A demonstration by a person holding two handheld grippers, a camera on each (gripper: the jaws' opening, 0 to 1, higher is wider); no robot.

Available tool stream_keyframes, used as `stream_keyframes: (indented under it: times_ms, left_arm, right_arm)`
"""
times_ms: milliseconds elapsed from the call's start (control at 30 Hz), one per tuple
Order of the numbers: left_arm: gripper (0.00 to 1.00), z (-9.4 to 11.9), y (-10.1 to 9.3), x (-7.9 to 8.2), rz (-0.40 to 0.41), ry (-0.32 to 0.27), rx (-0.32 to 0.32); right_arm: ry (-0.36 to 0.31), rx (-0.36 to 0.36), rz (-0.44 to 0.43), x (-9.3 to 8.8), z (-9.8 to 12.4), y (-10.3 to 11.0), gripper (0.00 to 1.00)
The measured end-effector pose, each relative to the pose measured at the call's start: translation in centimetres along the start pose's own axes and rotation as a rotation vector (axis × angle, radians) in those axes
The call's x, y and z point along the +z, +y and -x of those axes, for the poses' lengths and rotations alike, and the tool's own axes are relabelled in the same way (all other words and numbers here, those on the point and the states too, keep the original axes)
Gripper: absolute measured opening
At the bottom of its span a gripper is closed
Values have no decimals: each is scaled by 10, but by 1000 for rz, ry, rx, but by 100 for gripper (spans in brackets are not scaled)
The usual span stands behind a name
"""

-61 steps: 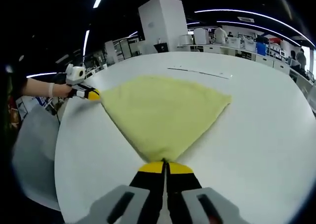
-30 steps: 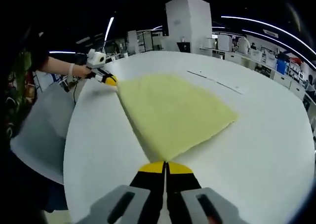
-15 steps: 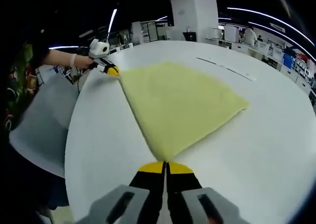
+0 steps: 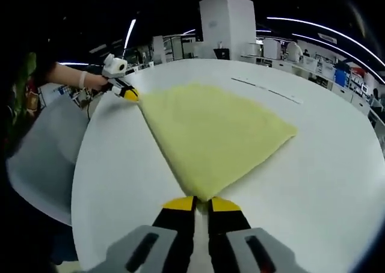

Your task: Fold the garment on the visible template until the final outline fits inside the template.

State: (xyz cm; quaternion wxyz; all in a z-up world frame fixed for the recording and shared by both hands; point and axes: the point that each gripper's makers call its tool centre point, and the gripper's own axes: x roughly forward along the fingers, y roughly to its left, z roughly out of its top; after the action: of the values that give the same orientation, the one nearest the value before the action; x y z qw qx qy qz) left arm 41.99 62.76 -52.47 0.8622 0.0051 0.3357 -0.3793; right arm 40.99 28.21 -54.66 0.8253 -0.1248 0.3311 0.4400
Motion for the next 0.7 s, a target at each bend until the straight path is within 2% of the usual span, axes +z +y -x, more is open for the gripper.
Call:
stream_keyframes:
  times_ms: [333,467,700]
  left_arm:
    - [0,3,3,0,0,0,-1]
    - [0,3,1,-4,-4,13,-8]
    - [0,11,-13,-16,-2,25,-21]
  right_arm:
    - [7,15,31,0,12,-2,0]
    - [21,34,57,-2,14,8,0]
    - [30,51,52,-4,19,24,0]
